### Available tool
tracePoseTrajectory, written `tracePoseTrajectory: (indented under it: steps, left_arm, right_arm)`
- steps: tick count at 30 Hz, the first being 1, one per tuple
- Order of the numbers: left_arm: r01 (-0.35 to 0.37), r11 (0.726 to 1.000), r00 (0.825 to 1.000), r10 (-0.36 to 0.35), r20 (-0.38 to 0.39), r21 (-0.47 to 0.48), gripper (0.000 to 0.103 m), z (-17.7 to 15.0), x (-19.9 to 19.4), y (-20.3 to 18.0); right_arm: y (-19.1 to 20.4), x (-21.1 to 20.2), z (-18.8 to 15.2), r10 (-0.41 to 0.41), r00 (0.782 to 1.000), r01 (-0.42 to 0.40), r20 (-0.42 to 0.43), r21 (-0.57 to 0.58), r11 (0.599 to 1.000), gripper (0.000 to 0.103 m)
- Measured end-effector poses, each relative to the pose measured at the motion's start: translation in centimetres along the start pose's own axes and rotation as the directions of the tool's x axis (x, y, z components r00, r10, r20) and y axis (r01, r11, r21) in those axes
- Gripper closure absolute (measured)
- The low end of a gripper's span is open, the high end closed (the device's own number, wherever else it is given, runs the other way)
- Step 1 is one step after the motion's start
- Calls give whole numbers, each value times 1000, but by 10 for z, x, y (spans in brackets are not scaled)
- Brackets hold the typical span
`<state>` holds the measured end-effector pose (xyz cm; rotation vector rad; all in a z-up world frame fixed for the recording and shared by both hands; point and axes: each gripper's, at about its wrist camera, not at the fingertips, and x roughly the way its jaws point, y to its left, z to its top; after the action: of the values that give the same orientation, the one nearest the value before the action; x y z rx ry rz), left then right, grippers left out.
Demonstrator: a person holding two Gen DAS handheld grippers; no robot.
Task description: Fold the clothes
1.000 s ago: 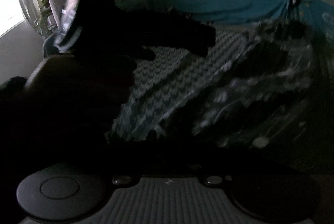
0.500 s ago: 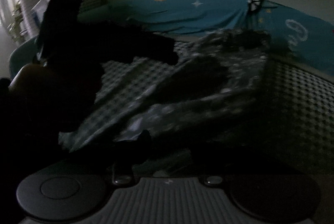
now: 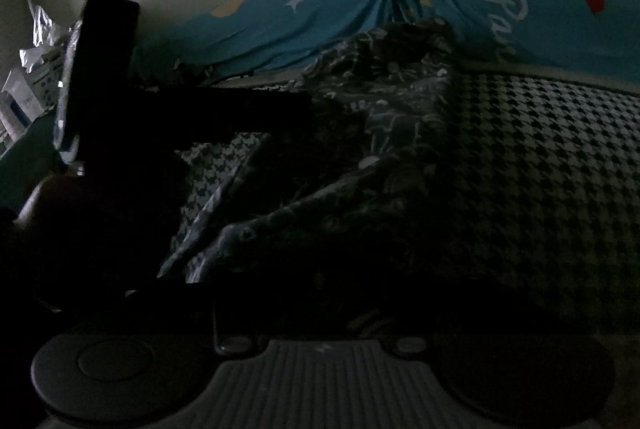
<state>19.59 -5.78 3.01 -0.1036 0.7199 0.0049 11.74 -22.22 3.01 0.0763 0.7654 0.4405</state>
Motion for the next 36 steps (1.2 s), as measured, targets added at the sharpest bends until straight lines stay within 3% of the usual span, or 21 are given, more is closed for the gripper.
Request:
tracePoseTrajectory:
  steps: [11, 17, 21, 26, 31, 36]
  left_arm:
    - [-202, 979, 979, 202, -5, -3, 0, -6, 15, 14]
    - [-222, 969, 974, 217, -56, -109, 0, -12, 21, 34]
    - [-213, 970, 976, 207, -61, -120, 0, -16, 25, 36]
    - [-202, 970, 979, 194, -68, -134, 0, -21, 29, 39]
    - [-184, 971, 982, 174, -76, -153, 0, -25, 28, 43]
    - [-197, 976, 979, 192, -65, -88, 0, -31, 20, 35]
  right_arm:
    - [-3, 2, 0, 2, 1000, -2, 9, 0, 1000, 55]
    - [-14, 3, -1, -40, 999, 40, -6, 19, 999, 55]
    - [-29, 4, -1, -39, 999, 42, -32, 87, 995, 55]
    - [-31, 14, -7, -57, 994, 64, -91, 77, 995, 55]
    - [-29, 16, -14, -87, 992, 92, -92, 43, 995, 51]
    - [-25, 20, -19, -115, 990, 116, -84, 8, 993, 48]
